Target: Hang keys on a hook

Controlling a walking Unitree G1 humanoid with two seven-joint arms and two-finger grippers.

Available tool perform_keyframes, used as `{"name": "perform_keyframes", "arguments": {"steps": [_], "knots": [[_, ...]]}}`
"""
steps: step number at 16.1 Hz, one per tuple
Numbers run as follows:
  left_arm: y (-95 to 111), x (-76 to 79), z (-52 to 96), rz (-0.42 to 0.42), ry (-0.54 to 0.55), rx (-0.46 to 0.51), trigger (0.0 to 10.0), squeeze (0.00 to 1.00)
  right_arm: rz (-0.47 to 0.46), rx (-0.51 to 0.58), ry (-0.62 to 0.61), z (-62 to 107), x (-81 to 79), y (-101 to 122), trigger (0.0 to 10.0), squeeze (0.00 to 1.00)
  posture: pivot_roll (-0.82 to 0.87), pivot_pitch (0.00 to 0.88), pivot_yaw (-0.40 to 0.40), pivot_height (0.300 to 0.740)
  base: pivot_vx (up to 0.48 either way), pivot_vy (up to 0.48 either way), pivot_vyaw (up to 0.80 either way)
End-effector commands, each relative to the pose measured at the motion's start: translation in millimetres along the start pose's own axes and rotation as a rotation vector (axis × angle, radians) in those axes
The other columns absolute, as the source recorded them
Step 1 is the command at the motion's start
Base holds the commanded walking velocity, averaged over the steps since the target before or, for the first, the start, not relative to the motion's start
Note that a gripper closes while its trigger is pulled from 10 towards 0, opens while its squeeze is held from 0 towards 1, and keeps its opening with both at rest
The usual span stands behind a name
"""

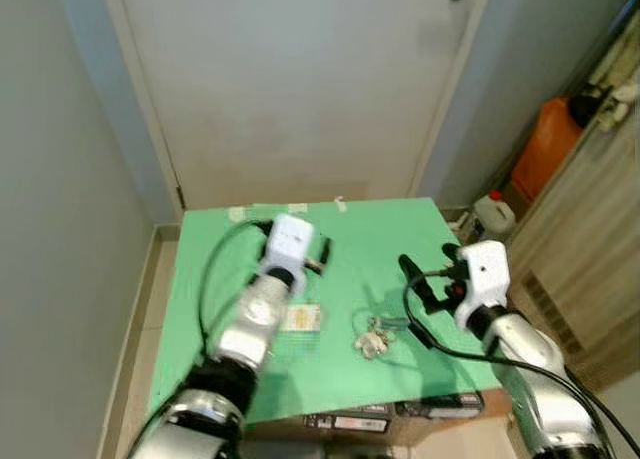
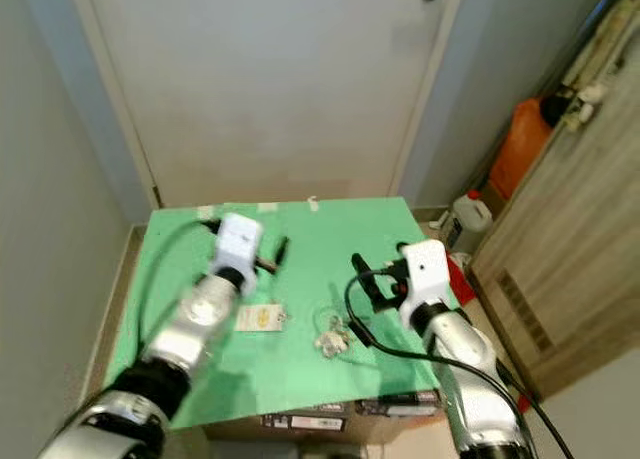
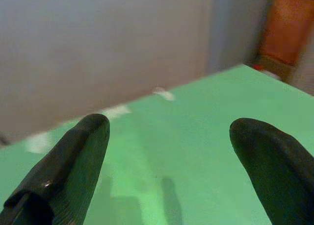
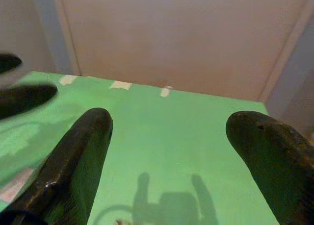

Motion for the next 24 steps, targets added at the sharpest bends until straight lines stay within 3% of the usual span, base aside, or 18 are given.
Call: {"name": "perform_keyframes", "arguments": {"steps": [1,3,6,8,13,21,23,24], "knots": [[-7.8,7.2,1.4,-0.003,-0.03,-0.021,10.0,0.0,0.004,0.013,-0.02,4.3,5.9,6.5,10.0,0.0,-0.15,0.012,-0.044,0.74,0.0,0.0,0.0],[-33.5,11.6,9.0,-0.06,-0.001,-0.111,10.0,0.0,0.057,-0.035,-0.039,23.8,18.8,2.5,10.0,0.0,-0.18,0.049,-0.062,0.74,0.0,0.0,0.0],[-46.4,13.3,16.5,-0.092,0.026,-0.141,10.0,0.0,0.037,-0.062,-0.108,47.8,48.1,6.9,10.0,0.0,-0.2,0.072,-0.08,0.74,0.0,0.0,0.0],[-53.7,17.5,20.8,-0.072,0.027,-0.158,10.0,0.0,0.054,-0.089,-0.124,59.0,58.3,7.1,10.0,0.0,-0.2,0.094,-0.096,0.74,0.0,0.0,0.0],[-70.6,34.5,31.9,-0.017,-0.028,-0.191,10.0,0.0,0.053,-0.141,-0.097,78.3,52.5,7.7,10.0,0.0,-0.22,0.154,-0.114,0.74,0.0,0.0,0.0],[-78.3,25.1,32.7,-0.022,-0.041,-0.249,10.0,0.0,0.038,-0.184,-0.111,95.1,48.6,4.4,10.0,0.0,-0.25,0.164,-0.104,0.74,0.0,0.0,0.0],[-80.8,23.3,33.0,-0.025,-0.051,-0.273,8.2,0.0,0.037,-0.185,-0.119,95.7,49.3,4.9,10.0,0.0,-0.25,0.168,-0.105,0.74,0.0,0.0,0.0],[-80.7,21.7,32.7,-0.024,-0.048,-0.275,1.5,0.0,0.037,-0.187,-0.12,95.9,49.1,4.8,10.0,0.0,-0.25,0.169,-0.106,0.74,0.0,0.0,0.0]]}}
Point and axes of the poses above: a point about 5 cm out from each wrist's last joint towards the gripper, its own z axis pointing back from the gripper into the wrist, its own y axis along the axis of the wrist's last joint, x = y × z, the point moved 1 cm from there along -z, pointing out of the wrist towards the gripper, and after that the axes turned 2 degrees about -z, right-handed, at the moved point
